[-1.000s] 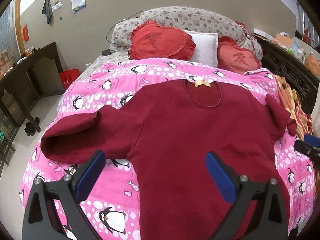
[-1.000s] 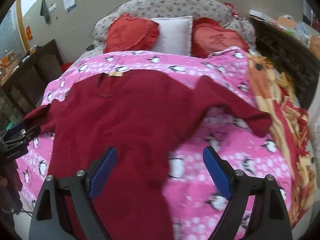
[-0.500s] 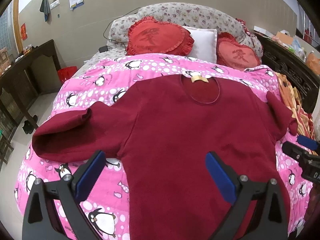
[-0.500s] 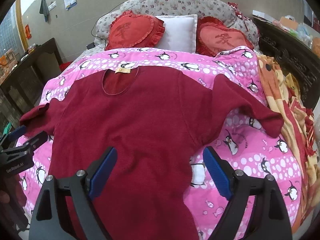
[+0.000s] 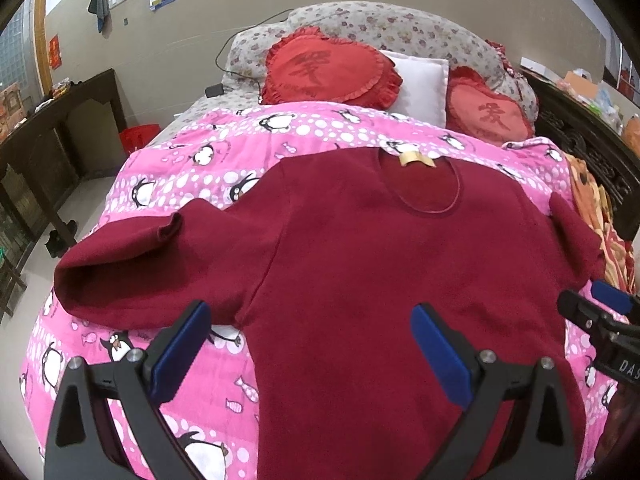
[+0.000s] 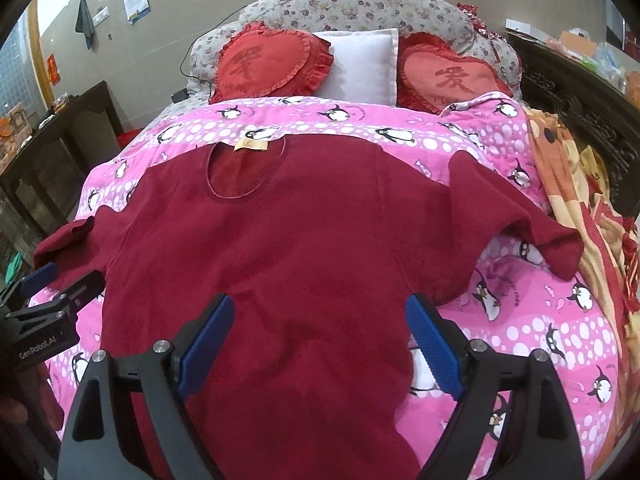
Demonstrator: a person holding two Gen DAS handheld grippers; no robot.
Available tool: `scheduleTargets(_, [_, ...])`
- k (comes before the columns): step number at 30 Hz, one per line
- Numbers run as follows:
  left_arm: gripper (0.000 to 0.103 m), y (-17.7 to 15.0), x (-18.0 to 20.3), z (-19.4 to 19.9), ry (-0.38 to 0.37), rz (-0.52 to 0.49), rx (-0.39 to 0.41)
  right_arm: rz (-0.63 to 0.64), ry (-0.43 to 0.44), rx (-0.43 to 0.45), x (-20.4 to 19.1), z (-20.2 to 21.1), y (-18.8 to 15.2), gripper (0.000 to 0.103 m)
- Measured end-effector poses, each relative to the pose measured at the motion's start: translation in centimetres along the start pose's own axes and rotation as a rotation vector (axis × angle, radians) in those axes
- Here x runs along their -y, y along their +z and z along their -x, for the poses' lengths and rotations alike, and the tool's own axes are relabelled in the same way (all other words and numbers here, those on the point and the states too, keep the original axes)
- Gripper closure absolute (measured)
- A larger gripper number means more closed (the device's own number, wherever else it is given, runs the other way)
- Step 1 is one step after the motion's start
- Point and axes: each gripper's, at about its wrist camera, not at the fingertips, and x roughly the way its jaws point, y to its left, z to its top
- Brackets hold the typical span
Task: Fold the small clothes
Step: 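Move both grippers over the spread dark red long-sleeve shirt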
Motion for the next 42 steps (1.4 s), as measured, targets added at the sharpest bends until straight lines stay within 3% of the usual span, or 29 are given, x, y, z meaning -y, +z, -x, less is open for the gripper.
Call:
scheduleTargets(15, [0.001, 0.2, -1.2, -1.9, 0.028, 0.007, -0.026, 0.002, 0.018, -0.032, -1.3, -2.6, 0.1, 0.034])
scheduleTargets(26, [0.001, 0.6, -3.1, -2.4, 0.061, 0.017, 0.004, 0.022, 0.028, -0.048, -2.3, -3.8, 0.3, 0.034])
scheduleTargets(42, [0.001, 0.9, -4.7, -2.9, 0.057, 0.048, 0.002, 0.044, 0.053, -0.058, -4.1, -4.8, 0.9, 0.034])
